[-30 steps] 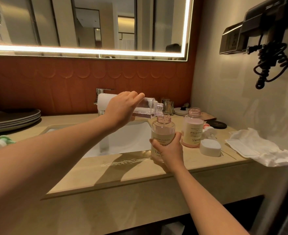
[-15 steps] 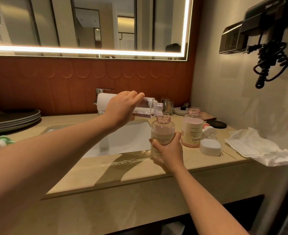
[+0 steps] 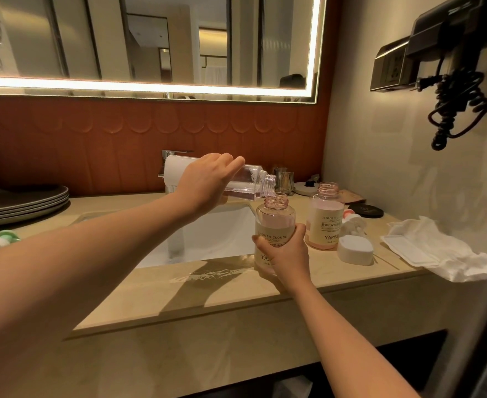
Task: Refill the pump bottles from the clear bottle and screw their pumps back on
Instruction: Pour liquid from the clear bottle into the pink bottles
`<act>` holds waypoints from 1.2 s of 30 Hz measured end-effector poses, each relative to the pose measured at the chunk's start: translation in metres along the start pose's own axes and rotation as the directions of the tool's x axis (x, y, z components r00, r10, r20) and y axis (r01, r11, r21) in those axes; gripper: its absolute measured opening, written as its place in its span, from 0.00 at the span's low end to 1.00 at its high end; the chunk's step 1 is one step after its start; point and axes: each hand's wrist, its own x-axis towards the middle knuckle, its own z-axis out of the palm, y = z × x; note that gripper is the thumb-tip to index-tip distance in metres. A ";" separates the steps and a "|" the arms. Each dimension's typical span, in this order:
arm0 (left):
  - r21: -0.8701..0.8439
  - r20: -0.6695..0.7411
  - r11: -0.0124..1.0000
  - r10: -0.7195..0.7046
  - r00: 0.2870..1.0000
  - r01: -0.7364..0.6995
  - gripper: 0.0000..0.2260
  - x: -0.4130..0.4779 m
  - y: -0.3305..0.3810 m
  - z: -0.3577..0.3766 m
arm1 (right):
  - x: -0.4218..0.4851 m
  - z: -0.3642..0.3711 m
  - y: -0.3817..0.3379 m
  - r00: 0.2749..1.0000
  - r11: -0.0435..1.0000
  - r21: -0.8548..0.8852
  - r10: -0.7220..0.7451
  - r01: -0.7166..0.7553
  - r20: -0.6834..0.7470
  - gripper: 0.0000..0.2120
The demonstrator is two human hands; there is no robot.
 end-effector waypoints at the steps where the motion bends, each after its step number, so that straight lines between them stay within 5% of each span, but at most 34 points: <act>1: 0.004 0.002 1.000 0.000 1.000 0.000 0.25 0.000 0.000 0.000 | 0.000 0.000 0.000 1.000 1.000 -0.003 0.002 -0.002 0.001 0.31; 36: 0.066 0.018 0.998 0.017 1.000 -0.018 0.25 0.002 0.000 -0.003 | 0.000 0.000 0.000 1.000 1.000 -0.014 0.008 -0.008 0.002 0.31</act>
